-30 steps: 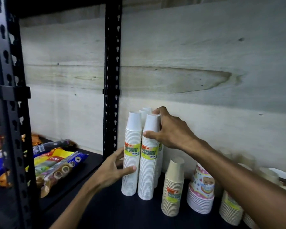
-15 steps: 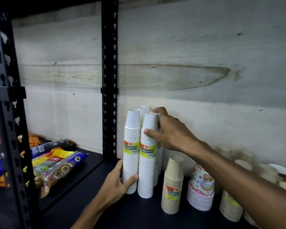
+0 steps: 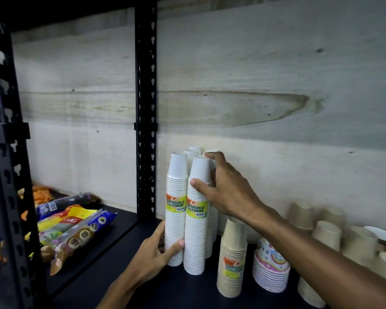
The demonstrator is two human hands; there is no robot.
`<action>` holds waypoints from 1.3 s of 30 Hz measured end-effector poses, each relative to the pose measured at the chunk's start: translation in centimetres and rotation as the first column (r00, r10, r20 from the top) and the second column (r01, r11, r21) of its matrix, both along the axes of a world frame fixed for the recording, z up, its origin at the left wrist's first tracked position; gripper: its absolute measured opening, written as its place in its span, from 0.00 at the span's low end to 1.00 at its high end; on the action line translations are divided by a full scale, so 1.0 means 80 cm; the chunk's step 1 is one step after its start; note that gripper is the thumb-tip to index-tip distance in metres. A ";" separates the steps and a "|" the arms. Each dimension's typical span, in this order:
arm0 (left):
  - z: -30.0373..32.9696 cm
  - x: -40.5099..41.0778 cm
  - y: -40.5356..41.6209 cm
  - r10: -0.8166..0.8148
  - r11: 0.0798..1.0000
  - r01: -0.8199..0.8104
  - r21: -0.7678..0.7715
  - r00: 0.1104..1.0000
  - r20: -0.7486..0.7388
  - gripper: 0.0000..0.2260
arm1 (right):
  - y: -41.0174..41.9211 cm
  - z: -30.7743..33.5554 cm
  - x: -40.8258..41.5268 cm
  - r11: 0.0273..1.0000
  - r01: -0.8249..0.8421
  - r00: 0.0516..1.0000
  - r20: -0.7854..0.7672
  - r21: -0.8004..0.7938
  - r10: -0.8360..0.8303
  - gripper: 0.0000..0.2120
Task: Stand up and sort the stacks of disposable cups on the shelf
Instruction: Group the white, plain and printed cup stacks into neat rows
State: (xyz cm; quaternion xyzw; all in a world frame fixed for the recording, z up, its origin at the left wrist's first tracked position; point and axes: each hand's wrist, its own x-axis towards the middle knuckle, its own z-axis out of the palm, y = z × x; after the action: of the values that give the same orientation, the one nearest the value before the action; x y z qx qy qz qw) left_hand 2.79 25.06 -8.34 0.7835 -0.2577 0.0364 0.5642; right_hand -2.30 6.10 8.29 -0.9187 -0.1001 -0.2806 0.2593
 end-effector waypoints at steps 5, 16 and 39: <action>-0.010 0.012 0.004 0.001 0.999 0.001 0.036 0.999 -0.036 0.30 | -0.003 -0.002 0.004 0.997 -0.053 0.999 0.000 0.053 0.053 0.31; -0.011 0.017 0.002 -0.022 0.999 0.023 0.033 0.999 -0.028 0.31 | 0.000 -0.006 0.007 0.999 -0.004 0.999 0.041 0.047 0.002 0.33; -0.012 0.014 0.003 0.020 0.996 -0.021 0.090 1.000 0.011 0.34 | 0.006 -0.006 -0.005 0.999 -0.027 0.999 0.017 -0.042 0.028 0.43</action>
State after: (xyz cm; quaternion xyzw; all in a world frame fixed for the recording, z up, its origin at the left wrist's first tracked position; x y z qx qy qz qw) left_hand 3.94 25.28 -9.33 0.8105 -0.2538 0.0344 0.5267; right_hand -2.69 6.57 7.83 -0.9199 -0.1207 -0.2831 0.2431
